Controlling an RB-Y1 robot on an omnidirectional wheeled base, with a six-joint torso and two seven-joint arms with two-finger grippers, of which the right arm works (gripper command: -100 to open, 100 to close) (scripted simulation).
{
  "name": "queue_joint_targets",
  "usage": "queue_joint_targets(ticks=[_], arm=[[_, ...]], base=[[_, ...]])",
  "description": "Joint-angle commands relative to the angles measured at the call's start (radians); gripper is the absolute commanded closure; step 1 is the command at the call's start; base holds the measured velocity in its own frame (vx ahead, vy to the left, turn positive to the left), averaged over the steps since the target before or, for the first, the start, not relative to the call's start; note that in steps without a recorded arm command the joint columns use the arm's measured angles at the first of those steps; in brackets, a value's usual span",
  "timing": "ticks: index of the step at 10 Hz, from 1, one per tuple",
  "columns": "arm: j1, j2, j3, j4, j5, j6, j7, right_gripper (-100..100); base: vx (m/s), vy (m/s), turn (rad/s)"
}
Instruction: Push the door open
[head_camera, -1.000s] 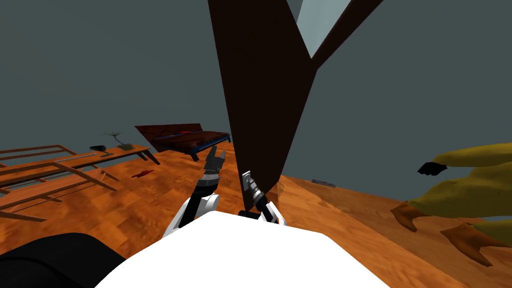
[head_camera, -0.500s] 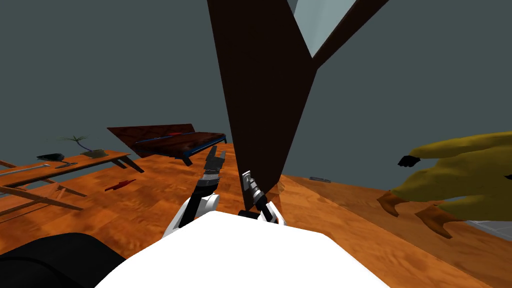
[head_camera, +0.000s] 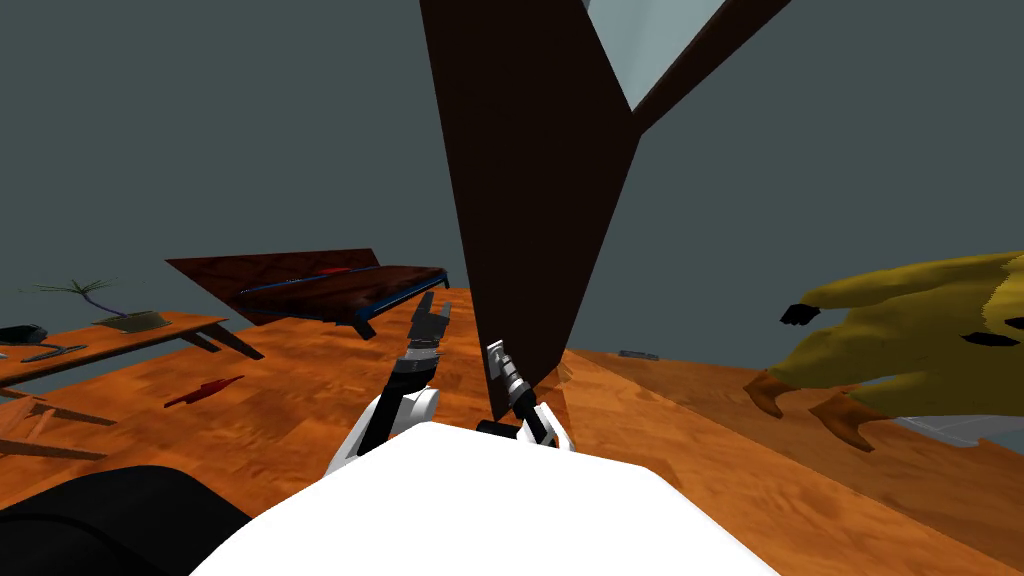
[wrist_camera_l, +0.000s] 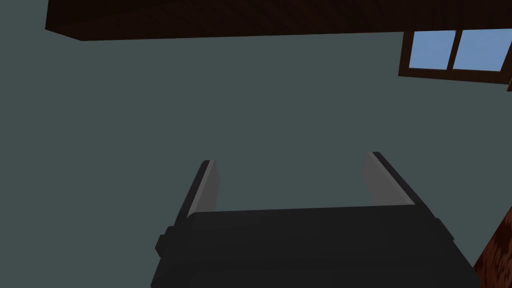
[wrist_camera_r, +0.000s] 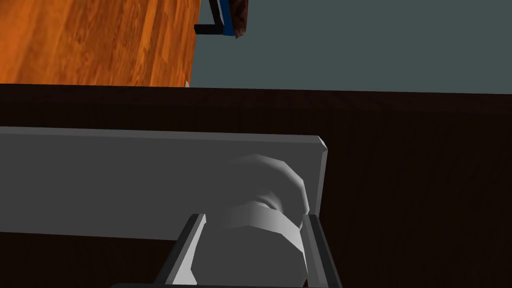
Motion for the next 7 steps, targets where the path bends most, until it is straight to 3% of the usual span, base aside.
queue_joint_targets(ticks=[1, 4, 7], arm=[[-0.009, -0.018, -0.028, 0.005, -0.008, 0.007, 0.0, 100], [-0.016, -0.024, -0.067, 0.007, -0.021, 0.008, 0.006, 100], [-0.022, 0.003, -0.104, 0.008, -0.033, 0.009, 0.012, 100]], base=[[0.069, 0.188, -0.081], [0.087, 0.225, -0.087], [0.08, 0.222, -0.093]])
